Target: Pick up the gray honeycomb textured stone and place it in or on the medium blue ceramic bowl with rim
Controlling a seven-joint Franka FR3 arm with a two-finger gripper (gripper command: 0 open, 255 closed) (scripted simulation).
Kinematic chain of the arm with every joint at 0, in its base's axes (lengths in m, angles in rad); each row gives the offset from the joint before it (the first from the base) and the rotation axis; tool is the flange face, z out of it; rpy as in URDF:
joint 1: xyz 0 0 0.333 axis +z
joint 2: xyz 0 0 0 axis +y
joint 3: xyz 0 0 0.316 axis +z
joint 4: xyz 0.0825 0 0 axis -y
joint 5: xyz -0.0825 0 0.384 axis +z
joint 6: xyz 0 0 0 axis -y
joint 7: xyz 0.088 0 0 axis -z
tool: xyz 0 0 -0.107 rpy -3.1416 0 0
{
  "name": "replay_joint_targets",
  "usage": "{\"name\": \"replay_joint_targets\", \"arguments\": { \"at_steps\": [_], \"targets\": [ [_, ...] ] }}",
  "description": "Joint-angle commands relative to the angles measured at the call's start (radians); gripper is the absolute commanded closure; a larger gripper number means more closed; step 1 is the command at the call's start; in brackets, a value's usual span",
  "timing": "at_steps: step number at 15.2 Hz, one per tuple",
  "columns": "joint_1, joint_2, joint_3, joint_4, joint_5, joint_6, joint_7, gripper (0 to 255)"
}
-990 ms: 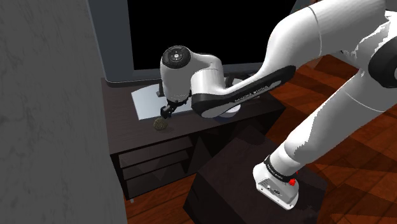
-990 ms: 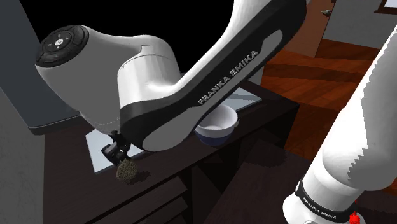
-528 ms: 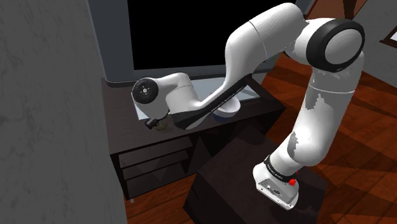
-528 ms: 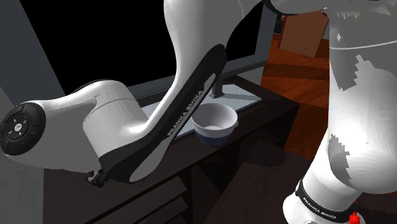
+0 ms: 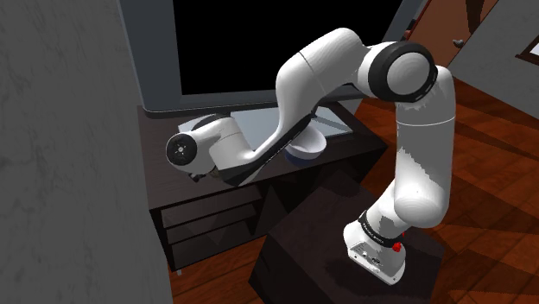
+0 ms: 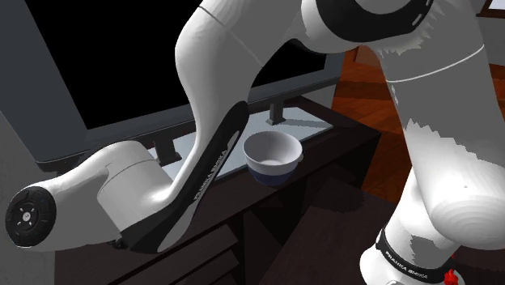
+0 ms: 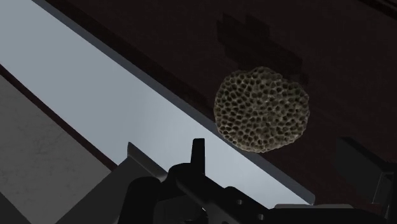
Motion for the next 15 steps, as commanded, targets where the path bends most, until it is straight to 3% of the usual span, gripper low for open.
{"name": "replay_joint_targets", "arguments": {
  "at_steps": [1,11,12,15],
  "targets": [
    [-0.001,0.017,-0.012,0.004,-0.018,0.011,0.006,0],
    [-0.004,0.029,-0.021,0.006,-0.03,0.021,0.01,0],
    [-0.004,0.029,-0.021,0.006,-0.03,0.021,0.01,255],
    [-0.004,0.028,-0.021,0.004,-0.03,0.021,0.011,255]
  ]
}}
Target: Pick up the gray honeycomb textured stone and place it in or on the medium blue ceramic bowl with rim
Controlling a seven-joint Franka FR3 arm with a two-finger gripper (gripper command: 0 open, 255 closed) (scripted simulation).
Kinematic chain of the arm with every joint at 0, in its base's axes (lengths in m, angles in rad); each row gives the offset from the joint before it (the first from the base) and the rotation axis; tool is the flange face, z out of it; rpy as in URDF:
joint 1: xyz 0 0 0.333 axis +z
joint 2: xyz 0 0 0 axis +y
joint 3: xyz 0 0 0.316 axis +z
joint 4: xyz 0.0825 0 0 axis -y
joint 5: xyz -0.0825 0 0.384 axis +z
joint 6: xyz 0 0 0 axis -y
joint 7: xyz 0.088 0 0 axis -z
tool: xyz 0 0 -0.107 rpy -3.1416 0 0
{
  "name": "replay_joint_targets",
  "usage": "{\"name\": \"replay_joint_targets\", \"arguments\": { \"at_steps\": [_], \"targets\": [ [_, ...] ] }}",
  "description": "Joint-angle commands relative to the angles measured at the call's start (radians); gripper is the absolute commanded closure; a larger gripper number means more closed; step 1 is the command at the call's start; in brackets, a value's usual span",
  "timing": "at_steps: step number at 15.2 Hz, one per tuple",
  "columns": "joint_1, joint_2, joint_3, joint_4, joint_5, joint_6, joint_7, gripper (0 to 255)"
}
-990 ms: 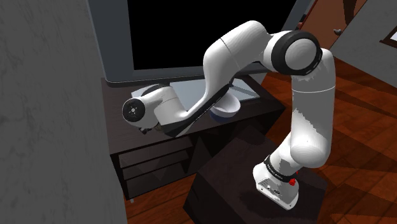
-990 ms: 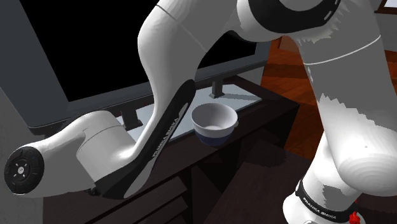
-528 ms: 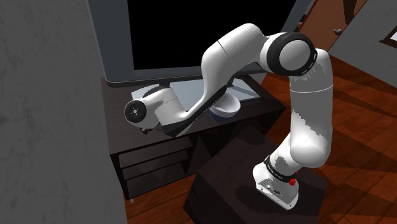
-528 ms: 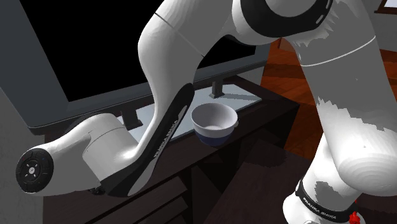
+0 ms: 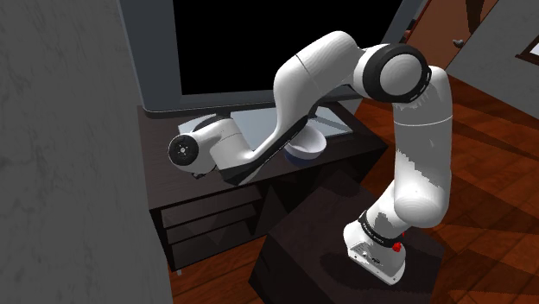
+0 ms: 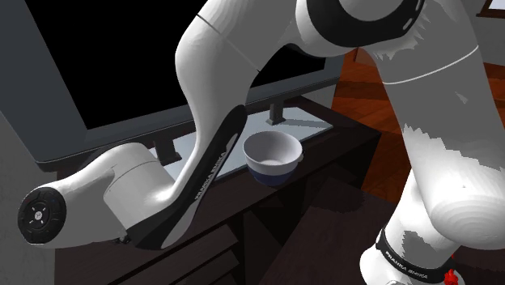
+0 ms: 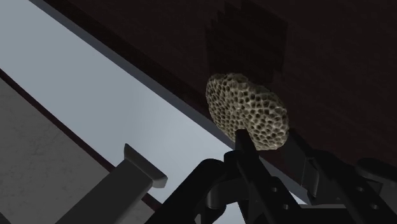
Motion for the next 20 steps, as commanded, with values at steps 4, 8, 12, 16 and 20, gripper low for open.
{"name": "replay_joint_targets", "arguments": {
  "at_steps": [4,8,12,16,20],
  "targets": [
    [0.0,0.004,-0.001,-0.001,0.003,-0.001,-0.002,255],
    [-0.008,-0.018,0.009,-0.009,0.017,-0.006,-0.015,255],
    [-0.022,-0.059,0.027,-0.015,0.049,-0.019,-0.047,255],
    [-0.035,-0.098,0.045,-0.018,0.082,-0.033,-0.08,255],
    [-0.048,-0.137,0.061,-0.017,0.114,-0.048,-0.113,255]
  ]
}}
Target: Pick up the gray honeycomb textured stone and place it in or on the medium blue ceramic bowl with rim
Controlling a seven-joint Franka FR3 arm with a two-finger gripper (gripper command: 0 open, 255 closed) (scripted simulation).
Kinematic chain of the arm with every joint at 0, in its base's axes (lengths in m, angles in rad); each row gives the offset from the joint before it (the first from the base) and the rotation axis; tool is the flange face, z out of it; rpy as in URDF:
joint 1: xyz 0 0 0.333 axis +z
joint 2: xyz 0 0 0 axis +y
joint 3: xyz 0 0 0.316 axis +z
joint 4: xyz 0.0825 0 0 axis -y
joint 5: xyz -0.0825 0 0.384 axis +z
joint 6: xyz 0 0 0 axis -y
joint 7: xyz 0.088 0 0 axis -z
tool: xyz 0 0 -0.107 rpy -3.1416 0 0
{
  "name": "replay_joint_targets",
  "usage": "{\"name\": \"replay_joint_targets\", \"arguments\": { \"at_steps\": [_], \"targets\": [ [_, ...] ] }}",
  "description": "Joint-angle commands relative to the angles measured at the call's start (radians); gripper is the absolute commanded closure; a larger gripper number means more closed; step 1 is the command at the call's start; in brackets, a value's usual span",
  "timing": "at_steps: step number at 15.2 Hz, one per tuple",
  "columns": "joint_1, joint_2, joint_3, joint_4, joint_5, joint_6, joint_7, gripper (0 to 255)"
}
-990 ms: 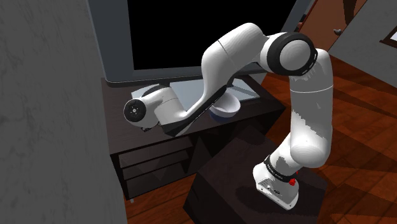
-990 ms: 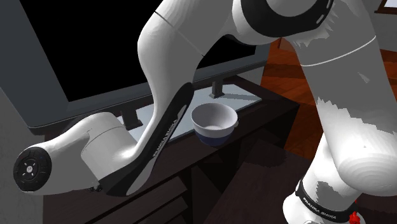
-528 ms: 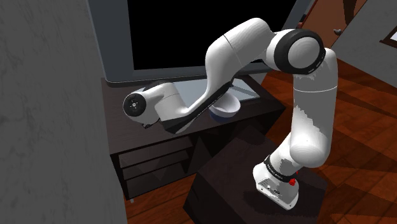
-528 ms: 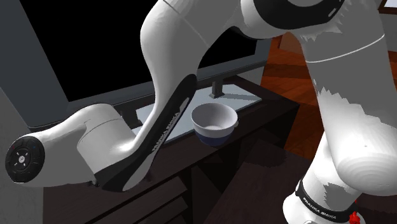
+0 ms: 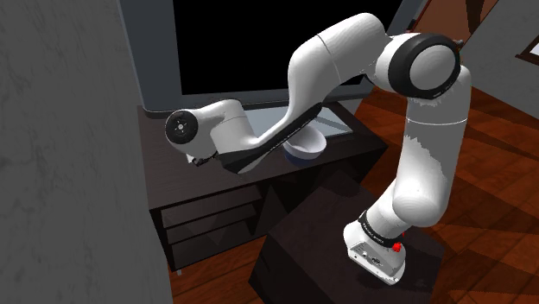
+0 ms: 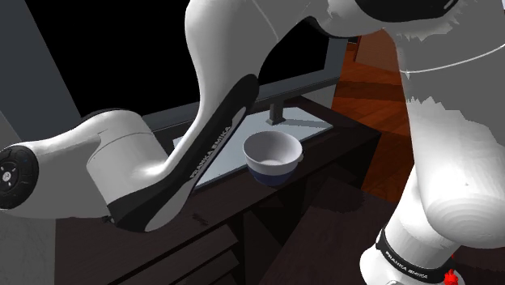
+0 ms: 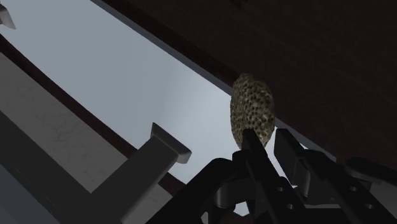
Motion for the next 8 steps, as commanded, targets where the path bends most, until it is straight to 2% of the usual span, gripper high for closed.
{"name": "replay_joint_targets", "arguments": {
  "at_steps": [1,8],
  "targets": [
    [-0.006,-0.018,0.008,0.003,0.017,-0.008,-0.019,255],
    [-0.026,-0.081,0.034,0.013,0.073,-0.038,-0.08,255]
  ]
}}
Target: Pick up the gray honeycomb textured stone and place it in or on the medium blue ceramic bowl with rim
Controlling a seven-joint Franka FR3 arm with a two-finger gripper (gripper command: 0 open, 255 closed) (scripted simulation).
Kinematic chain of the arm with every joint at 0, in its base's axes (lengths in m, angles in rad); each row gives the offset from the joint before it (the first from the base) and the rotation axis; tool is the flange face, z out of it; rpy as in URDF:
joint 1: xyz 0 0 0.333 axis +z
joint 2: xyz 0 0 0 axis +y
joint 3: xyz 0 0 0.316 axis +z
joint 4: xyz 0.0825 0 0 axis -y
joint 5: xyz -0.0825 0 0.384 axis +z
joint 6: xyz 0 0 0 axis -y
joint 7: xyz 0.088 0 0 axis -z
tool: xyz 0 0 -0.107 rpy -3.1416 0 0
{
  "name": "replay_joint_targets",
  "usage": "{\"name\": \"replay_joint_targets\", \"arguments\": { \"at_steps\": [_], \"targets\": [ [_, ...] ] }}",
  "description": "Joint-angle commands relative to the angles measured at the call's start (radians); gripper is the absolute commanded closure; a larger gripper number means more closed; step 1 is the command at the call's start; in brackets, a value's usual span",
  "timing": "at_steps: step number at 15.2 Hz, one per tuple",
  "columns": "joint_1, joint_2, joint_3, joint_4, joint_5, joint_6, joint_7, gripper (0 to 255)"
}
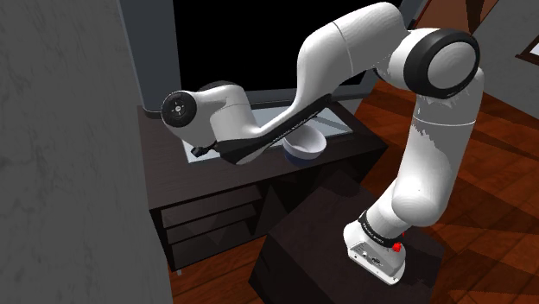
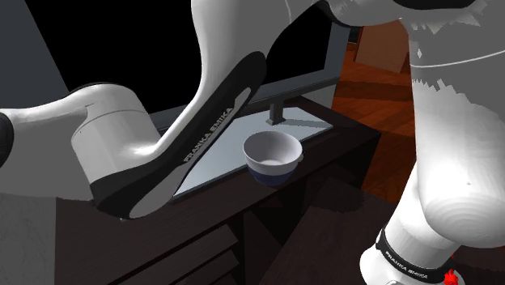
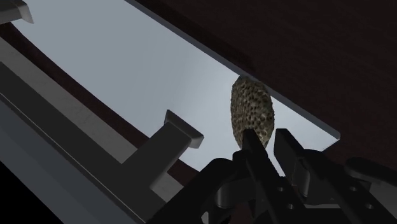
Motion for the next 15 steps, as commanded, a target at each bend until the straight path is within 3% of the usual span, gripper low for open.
{"name": "replay_joint_targets", "arguments": {
  "at_steps": [1,14,15],
  "targets": [
    [-0.007,-0.02,0.007,0.002,0.017,-0.008,-0.019,255],
    [-0.032,-0.114,0.041,0.046,0.107,-0.072,-0.128,255],
    [-0.06,-0.156,0.043,-0.001,0.123,-0.041,-0.139,255]
  ]
}}
